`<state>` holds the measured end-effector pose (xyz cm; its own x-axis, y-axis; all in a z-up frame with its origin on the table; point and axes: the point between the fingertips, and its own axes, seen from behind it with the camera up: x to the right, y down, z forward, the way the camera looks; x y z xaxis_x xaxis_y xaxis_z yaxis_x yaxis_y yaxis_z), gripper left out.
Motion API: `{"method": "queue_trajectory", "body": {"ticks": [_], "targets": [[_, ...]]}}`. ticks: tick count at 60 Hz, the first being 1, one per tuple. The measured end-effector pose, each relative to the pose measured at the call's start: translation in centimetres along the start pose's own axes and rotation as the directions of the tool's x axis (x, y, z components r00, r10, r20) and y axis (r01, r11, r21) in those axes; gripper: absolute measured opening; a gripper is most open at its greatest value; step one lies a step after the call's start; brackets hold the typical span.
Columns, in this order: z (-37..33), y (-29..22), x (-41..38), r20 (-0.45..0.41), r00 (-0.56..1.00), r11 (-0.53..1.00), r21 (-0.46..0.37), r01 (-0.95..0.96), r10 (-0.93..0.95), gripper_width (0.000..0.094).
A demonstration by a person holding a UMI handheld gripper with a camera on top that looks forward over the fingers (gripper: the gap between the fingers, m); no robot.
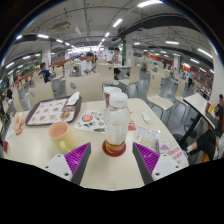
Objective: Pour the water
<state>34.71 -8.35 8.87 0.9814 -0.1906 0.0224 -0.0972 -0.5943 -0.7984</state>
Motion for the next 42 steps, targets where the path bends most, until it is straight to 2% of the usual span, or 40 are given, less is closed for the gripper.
{"method": "queue_trajectory", "body": {"ticks": [8,21,34,42], "targets": [[-6.7,1.3,-1.9,-0.007,1.000,0.999,-0.041,0.021,-0.021,0.0840],[-14.8,2.9,-5.9,0.020,0.998,0.997,-0.051,0.057,-0.056,0.0845],[-17.5,3.1,-7.8,0.045,0.998,0.998,-0.046,0.051,-0.049,0.0848],[-17.9,2.3,-7.3,0.029,0.998,0.998,-0.024,0.064,-0.063,0.0849]]}}
